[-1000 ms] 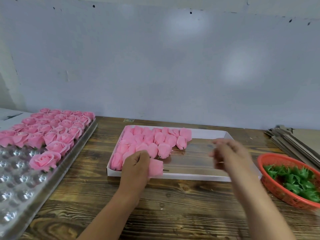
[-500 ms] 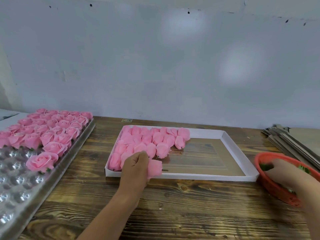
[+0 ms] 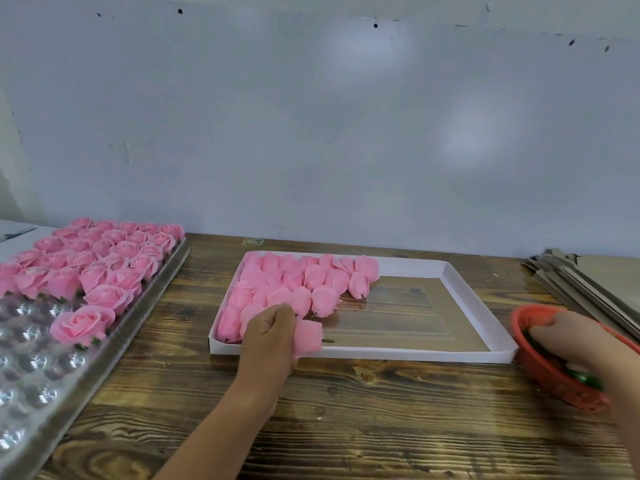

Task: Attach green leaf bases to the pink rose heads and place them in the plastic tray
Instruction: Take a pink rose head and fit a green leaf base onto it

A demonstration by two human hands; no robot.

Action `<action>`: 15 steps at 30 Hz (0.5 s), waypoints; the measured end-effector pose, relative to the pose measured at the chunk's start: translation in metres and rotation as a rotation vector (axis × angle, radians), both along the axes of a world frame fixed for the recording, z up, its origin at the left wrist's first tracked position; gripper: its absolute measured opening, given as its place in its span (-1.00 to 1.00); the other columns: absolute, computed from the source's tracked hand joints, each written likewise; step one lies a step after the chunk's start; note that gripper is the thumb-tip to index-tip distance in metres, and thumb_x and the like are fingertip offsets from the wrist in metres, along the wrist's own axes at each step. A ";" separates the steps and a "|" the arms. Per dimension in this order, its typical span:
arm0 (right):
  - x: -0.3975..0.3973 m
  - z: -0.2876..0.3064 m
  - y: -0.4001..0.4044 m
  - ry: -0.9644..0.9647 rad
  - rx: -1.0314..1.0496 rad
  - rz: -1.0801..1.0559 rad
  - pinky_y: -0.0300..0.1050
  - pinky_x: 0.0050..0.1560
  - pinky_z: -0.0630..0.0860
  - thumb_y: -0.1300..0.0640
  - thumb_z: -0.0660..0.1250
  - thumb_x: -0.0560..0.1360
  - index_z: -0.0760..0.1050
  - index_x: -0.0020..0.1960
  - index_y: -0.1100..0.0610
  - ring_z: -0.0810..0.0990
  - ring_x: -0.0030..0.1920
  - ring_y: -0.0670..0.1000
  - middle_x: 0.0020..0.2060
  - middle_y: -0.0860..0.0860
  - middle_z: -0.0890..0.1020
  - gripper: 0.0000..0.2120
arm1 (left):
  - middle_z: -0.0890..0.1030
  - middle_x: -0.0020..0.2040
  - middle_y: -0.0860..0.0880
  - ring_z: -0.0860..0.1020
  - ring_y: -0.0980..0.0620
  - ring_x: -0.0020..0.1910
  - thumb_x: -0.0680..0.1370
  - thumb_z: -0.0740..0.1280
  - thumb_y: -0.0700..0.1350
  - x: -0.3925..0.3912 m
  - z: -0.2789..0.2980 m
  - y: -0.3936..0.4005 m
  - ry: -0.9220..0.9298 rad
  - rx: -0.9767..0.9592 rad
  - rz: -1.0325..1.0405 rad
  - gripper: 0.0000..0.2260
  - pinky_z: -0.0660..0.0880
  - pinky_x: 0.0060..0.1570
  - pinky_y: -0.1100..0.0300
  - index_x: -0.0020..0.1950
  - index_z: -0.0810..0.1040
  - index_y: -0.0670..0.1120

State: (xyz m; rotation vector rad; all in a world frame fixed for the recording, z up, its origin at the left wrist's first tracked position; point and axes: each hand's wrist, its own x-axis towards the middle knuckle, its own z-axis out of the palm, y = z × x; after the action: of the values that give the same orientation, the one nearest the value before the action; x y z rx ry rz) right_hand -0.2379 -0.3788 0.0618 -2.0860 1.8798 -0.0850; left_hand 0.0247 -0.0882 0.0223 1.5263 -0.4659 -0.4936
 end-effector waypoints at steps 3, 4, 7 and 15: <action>0.004 0.002 0.000 0.009 0.002 0.003 -0.08 -0.31 0.52 0.25 0.11 0.61 0.57 -0.09 0.32 0.64 -0.23 0.17 -0.24 0.21 0.64 -0.72 | 0.33 -0.43 0.02 0.29 0.09 -0.46 0.68 0.13 -0.06 -0.001 0.001 0.001 0.000 -0.012 0.002 -0.62 0.22 -0.52 0.27 -0.35 0.34 -0.04; 0.004 0.003 0.000 0.009 -0.025 0.009 -0.13 -0.37 0.47 0.29 0.12 0.58 0.58 -0.08 0.31 0.62 -0.28 0.15 -0.27 0.20 0.64 -0.73 | 0.33 -0.43 0.03 0.29 0.08 -0.46 0.68 0.13 -0.06 -0.001 0.001 0.001 0.003 -0.016 0.003 -0.62 0.21 -0.52 0.26 -0.35 0.34 -0.03; 0.002 0.002 -0.002 -0.033 -0.119 0.009 -0.14 -0.39 0.44 0.35 0.18 0.51 0.55 -0.04 0.17 0.60 -0.35 0.12 -0.30 0.12 0.59 -0.81 | 0.33 -0.41 0.00 0.30 0.08 -0.45 0.67 0.14 -0.05 -0.001 0.002 0.001 0.008 -0.017 0.004 -0.63 0.22 -0.51 0.27 -0.35 0.34 -0.04; -0.006 -0.001 -0.004 0.031 -0.145 -0.033 -0.07 -0.47 0.57 0.29 0.31 0.47 0.67 -0.19 0.25 0.65 -0.45 0.15 -0.45 0.15 0.64 -0.84 | 0.34 -0.38 -0.04 0.32 0.08 -0.44 0.69 0.13 -0.04 -0.001 0.001 0.001 0.007 -0.011 -0.002 -0.61 0.24 -0.51 0.28 -0.35 0.34 -0.05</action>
State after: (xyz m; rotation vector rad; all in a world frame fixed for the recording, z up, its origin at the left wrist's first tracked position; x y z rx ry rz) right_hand -0.2438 -0.3827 0.0610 -2.1611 1.9812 -0.2032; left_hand 0.0242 -0.0873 0.0235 1.5135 -0.4634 -0.4970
